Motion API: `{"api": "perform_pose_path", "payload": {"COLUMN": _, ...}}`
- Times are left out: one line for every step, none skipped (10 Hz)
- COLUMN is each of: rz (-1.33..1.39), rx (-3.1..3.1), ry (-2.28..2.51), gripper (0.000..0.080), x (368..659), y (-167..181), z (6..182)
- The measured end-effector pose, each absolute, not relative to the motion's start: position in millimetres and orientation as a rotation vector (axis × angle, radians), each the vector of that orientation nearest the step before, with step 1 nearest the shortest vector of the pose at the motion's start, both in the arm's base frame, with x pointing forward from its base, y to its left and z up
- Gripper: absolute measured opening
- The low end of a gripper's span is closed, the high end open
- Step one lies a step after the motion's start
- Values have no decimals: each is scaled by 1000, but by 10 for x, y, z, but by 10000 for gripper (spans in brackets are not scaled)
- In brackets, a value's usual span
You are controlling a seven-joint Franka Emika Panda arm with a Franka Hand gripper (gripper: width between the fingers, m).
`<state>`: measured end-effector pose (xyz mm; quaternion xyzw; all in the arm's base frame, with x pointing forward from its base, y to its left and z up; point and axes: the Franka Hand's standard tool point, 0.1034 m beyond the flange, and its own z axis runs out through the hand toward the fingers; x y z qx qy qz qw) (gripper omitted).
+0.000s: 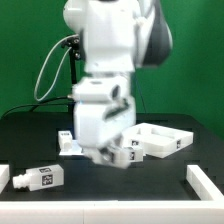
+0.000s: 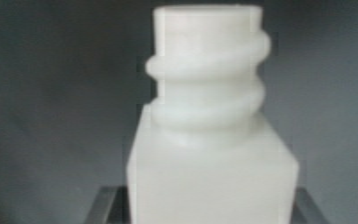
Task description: Assemble one leg
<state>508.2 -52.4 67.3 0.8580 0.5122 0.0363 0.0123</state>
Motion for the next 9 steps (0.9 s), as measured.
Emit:
{"api": "perform_pose_path", "payload": {"rz": 104, "rx": 2704, "ry": 1524, "gripper": 260, "x": 4985, "y": -808, "z": 790}}
{"api": "perform_pose_path", "payload": {"rz": 116, "rx": 2719, "ry": 1460, "gripper": 260, "x": 4991, "y": -1014, "z": 927}}
{"api": "perform_pose_path", "payload": {"rz": 113, "rx": 2721, "ry": 1469, "gripper": 261, "x": 4992, "y": -923, "z": 871}}
{"api": "perform_pose_path", "payload": {"rz": 104, "rx": 2722, "ry": 1486, "gripper": 261, "x": 4983, "y": -878, "z": 829}}
{"api": "perform_pose_path", "payload": {"rz": 104, "rx": 2724, "ry": 1480, "gripper": 261, "x": 4981, "y": -896, "z": 831}}
{"api": "perform_pose_path", "payload": {"rz": 101, "rx": 2725, "ry": 1481, "gripper": 262, "x": 4975, "y": -896, "z": 822}}
{"api": "perform_pose_path", "payload": {"rz": 95, "rx": 2733, "ry": 1473, "gripper": 262, "x": 4952, "y": -920, "z": 799}}
{"api": "perform_pose_path", "payload": {"rz": 63, "rx": 2798, "ry": 1400, "gripper": 262, "x": 4795, "y": -1074, "z": 676}}
{"api": "perform_pose_path", "payload": {"rz": 31, "rx": 2808, "ry": 1402, "gripper": 262, "x": 4621, "y": -1330, "z": 519}}
